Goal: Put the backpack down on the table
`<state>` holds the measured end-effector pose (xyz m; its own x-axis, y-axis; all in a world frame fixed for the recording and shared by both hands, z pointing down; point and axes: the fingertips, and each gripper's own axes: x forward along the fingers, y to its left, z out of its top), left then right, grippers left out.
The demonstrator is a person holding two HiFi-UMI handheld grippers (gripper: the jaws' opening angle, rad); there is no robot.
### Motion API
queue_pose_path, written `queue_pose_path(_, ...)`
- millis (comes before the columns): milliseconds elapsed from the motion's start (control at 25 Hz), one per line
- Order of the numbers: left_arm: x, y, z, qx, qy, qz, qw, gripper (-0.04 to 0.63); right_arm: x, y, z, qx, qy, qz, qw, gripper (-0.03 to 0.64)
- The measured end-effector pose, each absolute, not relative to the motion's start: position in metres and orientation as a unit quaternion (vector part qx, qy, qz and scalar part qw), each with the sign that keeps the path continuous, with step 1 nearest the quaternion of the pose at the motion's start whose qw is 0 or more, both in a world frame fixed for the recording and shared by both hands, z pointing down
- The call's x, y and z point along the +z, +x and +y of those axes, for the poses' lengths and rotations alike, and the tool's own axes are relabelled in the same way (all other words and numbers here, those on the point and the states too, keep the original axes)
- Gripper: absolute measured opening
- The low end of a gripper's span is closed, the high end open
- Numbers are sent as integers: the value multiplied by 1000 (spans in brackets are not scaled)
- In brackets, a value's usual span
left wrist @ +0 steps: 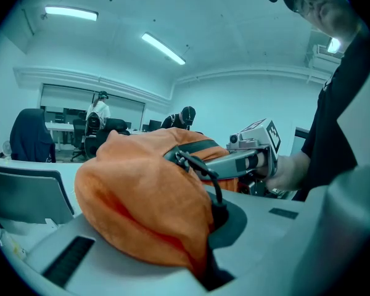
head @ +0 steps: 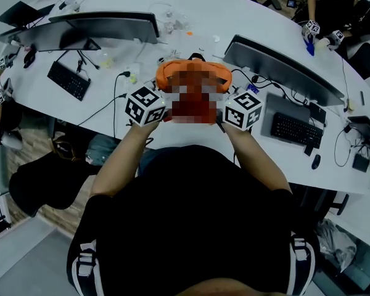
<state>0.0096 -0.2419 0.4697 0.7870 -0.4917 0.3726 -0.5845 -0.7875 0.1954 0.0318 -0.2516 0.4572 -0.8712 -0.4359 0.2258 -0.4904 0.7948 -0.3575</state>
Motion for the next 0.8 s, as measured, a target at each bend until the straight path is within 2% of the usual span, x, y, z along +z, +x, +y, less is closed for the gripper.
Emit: queue_pose_path(800, 558, 10, -217, 191, 916, -262, 238, 48, 544, 29, -225, 257, 234, -928, 133, 35)
